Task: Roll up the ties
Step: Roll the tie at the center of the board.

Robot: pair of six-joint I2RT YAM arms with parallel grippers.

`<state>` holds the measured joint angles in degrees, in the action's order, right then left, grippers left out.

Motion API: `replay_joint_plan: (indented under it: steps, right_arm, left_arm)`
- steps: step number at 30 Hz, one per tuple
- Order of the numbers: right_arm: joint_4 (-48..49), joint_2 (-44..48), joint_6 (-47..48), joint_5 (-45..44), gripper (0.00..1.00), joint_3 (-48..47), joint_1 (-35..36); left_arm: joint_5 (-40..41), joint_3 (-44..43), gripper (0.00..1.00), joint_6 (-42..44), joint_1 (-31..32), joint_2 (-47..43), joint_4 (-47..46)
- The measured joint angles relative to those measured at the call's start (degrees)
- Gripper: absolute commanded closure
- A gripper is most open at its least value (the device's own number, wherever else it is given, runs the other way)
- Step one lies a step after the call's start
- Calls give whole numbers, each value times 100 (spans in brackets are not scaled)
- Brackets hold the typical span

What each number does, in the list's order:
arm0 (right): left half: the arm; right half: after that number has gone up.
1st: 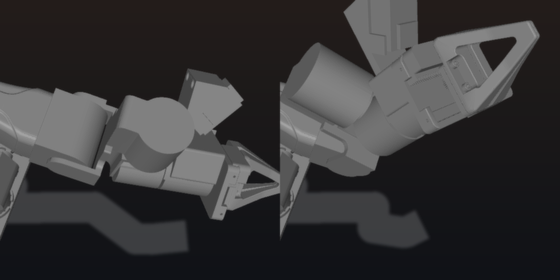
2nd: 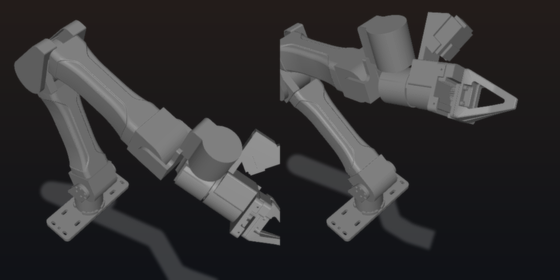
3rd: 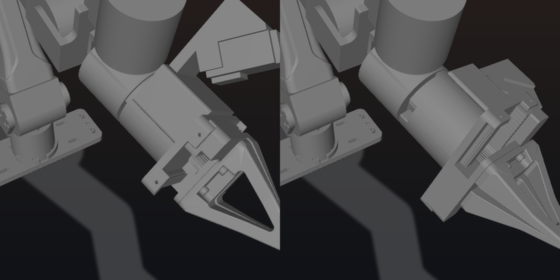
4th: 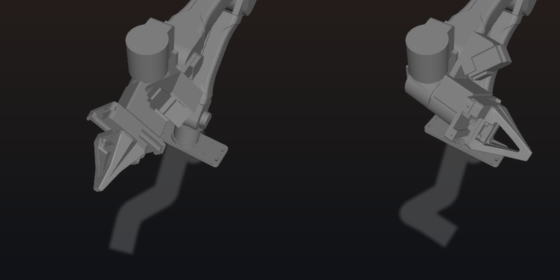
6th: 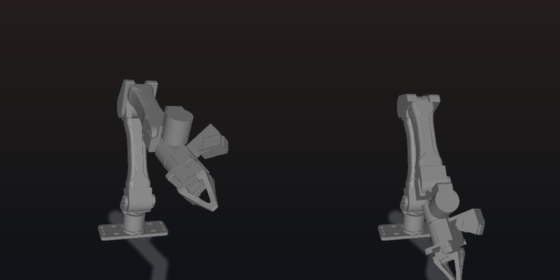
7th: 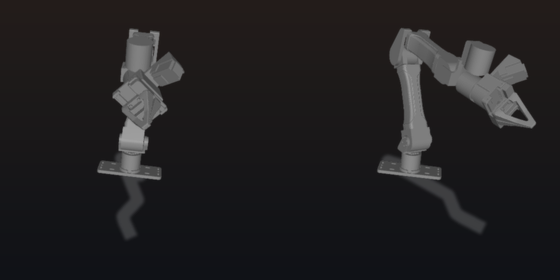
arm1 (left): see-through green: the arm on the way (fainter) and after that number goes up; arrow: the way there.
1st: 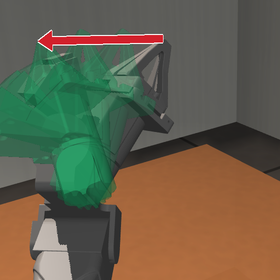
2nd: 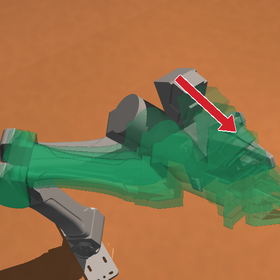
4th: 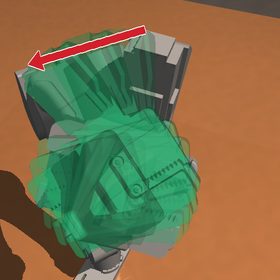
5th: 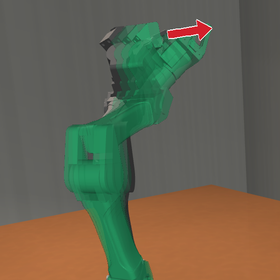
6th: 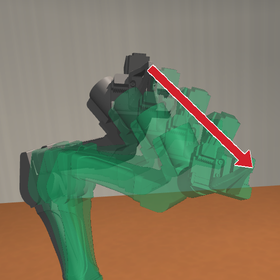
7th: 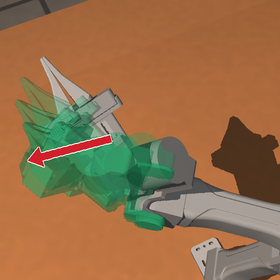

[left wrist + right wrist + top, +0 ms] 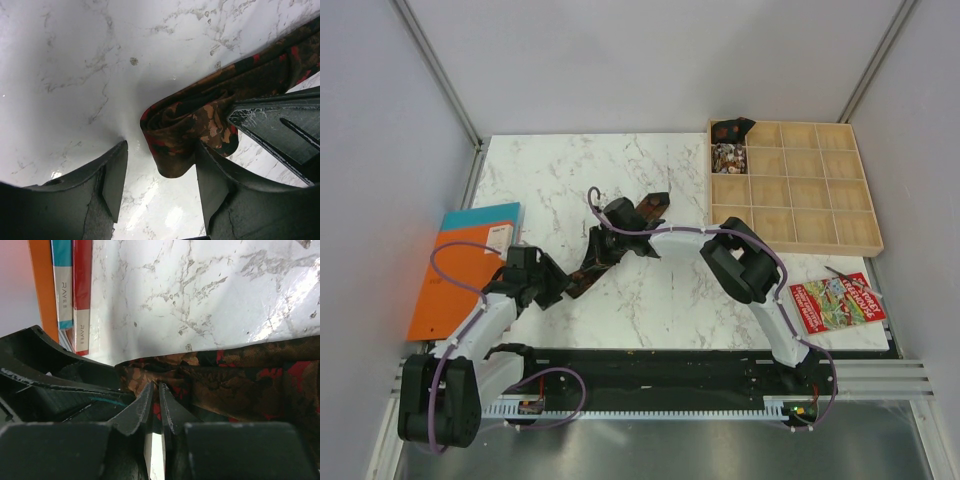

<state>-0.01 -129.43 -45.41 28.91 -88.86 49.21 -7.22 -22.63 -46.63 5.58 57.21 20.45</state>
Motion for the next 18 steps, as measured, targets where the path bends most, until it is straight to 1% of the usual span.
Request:
replay_joint_plan:
  steps: [8,9,12,14,15,18]
  right_arm:
    - [96,-7,-24,20,85,57,-26]
    - [116,-7,-24,20,85,70,-28]
    - [186,-7,-39,26,84,114,-37]
    - [229,-7,-44,39,84,131,-42]
    - [243,-7,-44,39,84,138,-44]
    - [264,-7,-74,63,85,149,-48]
  left_arm:
    - [-42,55,50,-76,70,282,-391]
    - [-42,55,58,-81,90,317,-439]
    - [-44,52,72,-98,131,400,-584]
    - [-52,48,74,-101,136,415,-645]
    - [-50,44,81,-98,138,415,-651]
    - [-37,-13,91,-81,155,417,-577]
